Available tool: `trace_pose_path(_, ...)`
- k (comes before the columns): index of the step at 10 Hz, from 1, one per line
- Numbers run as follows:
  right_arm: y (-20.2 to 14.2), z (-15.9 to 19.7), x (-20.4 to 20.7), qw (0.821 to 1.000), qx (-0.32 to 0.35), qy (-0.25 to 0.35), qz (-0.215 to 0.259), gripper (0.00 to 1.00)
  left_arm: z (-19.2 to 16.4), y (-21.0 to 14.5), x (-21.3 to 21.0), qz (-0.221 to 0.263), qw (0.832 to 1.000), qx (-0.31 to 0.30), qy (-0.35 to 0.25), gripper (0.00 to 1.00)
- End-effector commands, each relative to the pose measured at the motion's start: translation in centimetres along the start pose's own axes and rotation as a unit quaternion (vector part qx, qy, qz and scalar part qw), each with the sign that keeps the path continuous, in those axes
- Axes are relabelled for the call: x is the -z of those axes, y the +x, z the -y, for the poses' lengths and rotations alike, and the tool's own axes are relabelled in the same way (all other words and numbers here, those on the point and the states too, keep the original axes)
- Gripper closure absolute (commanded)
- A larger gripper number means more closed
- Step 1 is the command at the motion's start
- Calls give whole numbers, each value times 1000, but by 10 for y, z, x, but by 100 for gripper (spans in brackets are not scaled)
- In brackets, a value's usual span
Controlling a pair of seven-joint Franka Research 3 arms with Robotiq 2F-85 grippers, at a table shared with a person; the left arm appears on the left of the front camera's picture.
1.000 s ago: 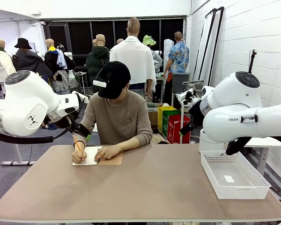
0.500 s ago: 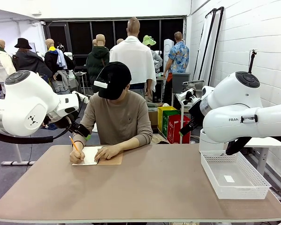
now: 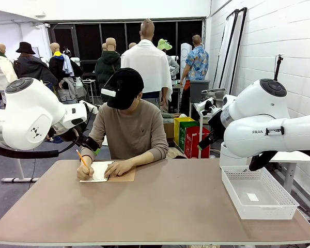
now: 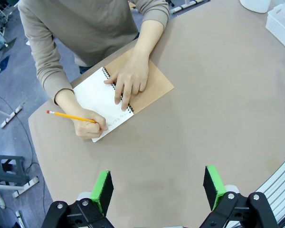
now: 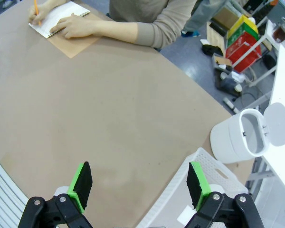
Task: Sort the paper based on its condition.
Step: If a person hands you a paper, place it in the Organizing basket , and if it's crumpled, put it in the Trash can.
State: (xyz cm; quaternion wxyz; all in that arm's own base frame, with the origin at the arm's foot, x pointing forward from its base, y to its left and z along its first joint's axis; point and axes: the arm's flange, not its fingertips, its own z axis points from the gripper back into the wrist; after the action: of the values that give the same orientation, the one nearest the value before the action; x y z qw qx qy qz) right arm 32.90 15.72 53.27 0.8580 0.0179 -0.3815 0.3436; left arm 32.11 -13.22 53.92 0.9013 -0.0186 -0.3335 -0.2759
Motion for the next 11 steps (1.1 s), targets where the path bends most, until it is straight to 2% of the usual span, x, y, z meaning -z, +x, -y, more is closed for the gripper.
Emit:
trace_pose_path(1, 0, 0, 0, 1000, 0, 0, 0, 0, -1, 0, 0, 0, 1000, -1, 0, 0)
trace_pose_path(11, 0, 0, 0, 1000, 0, 0, 0, 0, -1, 0, 0, 0, 1000, -1, 0, 0)
